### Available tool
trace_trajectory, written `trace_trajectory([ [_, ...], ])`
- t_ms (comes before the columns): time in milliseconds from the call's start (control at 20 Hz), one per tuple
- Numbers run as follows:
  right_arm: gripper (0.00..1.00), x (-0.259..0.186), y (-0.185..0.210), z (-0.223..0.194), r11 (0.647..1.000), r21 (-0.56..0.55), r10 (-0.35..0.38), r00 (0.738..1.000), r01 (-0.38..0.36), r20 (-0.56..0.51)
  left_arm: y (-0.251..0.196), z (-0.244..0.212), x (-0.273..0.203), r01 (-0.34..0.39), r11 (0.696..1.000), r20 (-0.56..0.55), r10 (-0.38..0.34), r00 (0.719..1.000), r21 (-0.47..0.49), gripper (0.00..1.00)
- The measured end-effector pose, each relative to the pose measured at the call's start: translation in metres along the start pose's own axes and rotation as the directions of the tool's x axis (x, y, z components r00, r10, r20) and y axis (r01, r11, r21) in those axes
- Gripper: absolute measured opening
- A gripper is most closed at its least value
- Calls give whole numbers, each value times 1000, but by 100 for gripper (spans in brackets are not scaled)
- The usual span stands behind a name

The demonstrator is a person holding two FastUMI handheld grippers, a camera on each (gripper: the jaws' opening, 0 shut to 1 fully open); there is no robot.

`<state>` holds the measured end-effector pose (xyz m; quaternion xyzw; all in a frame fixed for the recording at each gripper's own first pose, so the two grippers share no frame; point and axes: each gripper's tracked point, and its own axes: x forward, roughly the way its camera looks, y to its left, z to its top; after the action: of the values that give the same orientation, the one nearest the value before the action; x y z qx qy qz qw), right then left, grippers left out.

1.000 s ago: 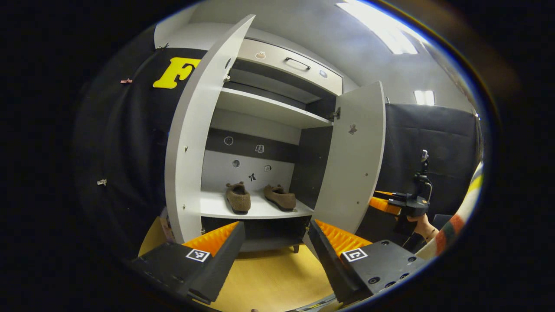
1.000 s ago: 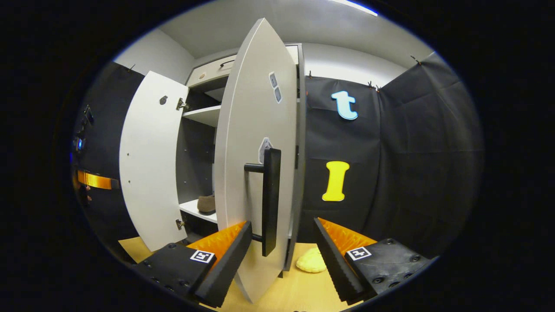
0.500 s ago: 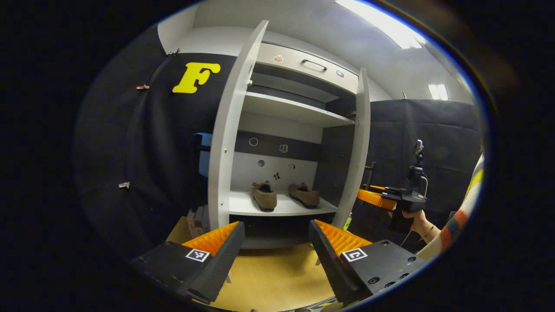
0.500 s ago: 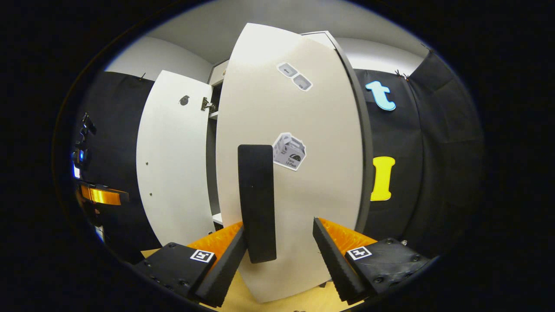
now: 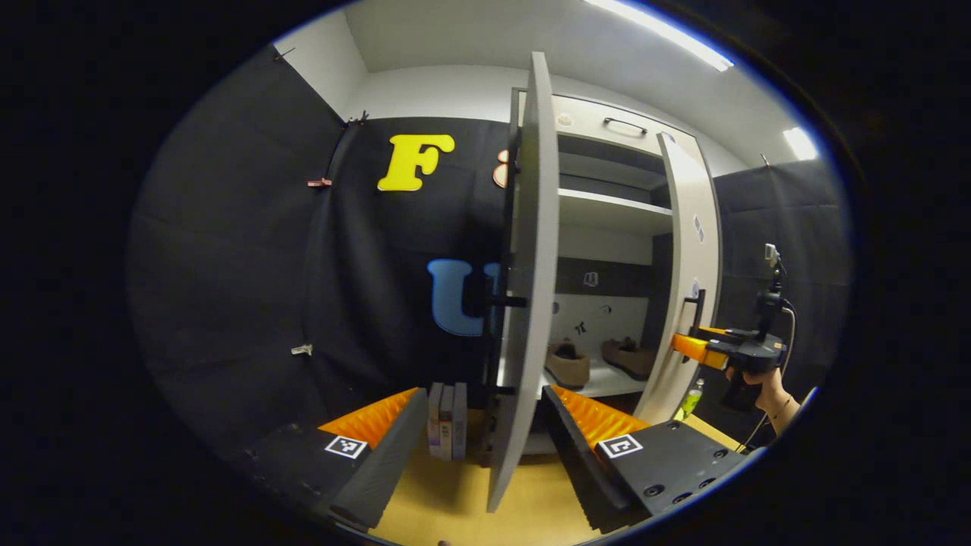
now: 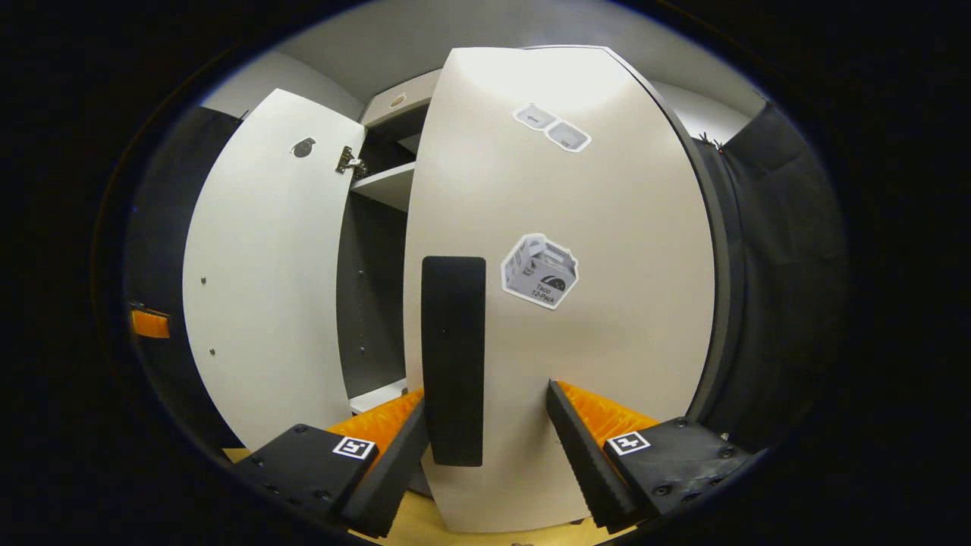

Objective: Grab one shoe with the right hand and put it into the shoe cabinet, grab the other shoe with the left hand and put it into the shoe cabinet; then close the right door with the right hand and the left door with the left hand.

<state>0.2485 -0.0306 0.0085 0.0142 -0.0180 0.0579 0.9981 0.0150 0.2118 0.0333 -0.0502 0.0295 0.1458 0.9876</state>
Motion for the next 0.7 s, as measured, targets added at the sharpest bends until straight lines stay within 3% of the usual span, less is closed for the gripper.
trace_trajectory([
  [300,96,-25,7,3,1000,19,10,1000,-10,0,10,11,42,26,1000,26,-26,999,-12,95],
  [700,97,-85,-21,8,997,-43,-68,998,68,2,-33,10,31,150,987,14,-150,989,53,93],
])
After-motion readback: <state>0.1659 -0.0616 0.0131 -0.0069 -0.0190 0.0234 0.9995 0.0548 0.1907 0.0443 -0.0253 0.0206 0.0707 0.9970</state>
